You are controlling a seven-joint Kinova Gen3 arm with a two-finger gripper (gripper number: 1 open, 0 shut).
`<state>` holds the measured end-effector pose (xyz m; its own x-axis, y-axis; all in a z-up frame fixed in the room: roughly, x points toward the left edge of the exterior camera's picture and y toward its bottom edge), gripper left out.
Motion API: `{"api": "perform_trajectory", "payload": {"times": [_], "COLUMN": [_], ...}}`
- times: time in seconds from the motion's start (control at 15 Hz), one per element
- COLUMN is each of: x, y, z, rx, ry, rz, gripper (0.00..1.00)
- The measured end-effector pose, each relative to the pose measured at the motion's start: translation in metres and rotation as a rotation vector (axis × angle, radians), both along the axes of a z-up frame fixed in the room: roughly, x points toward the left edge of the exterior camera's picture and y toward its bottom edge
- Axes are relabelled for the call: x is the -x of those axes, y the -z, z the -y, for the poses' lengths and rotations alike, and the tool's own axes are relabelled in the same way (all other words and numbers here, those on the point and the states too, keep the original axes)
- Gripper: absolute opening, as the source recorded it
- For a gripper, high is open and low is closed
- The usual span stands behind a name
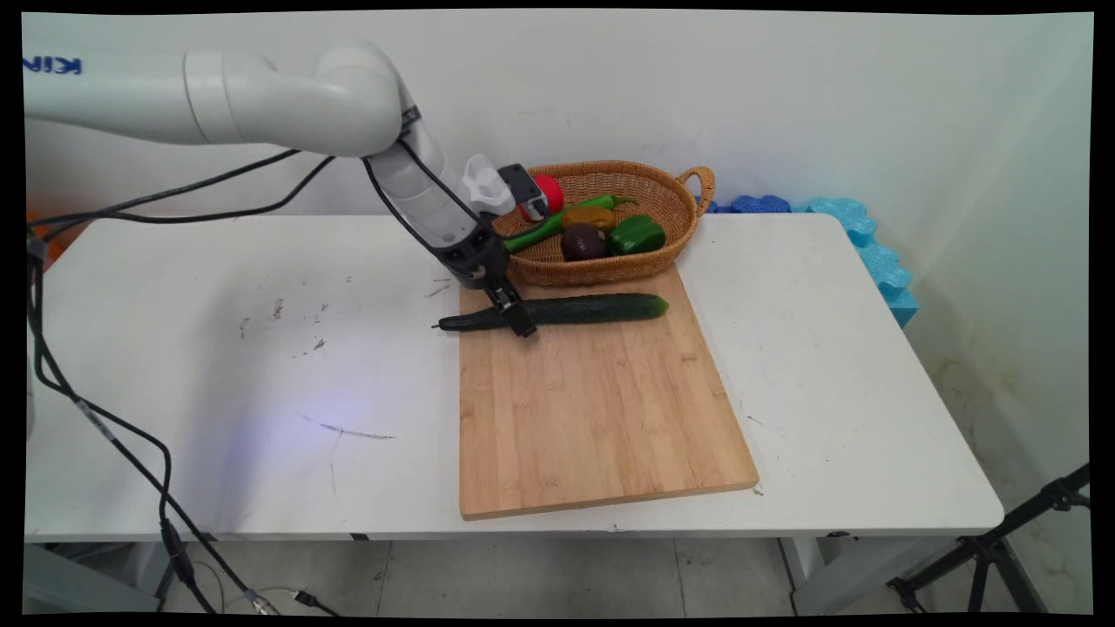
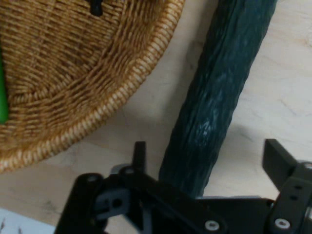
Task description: Pick up the cucumber from the cutting board, then place the picked object in the vegetable basket
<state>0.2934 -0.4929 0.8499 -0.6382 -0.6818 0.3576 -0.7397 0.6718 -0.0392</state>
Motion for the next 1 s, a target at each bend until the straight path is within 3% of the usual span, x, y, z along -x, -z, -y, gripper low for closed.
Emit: {"api": "perform_trajectory", "payload": {"times": [0.07,0.6,1.0], "x": [0.001,0.007,0.008], "y": [0.002,0.008,-0.020], "z": [0.001,-0.005,-0.036], "rx": [-0.002,-0.009,-0.008], "ry": [0.002,0.043,0.087], "rz": [0.000,-0.006,-0.072], "gripper": [0.00,0.00,0.00]}}
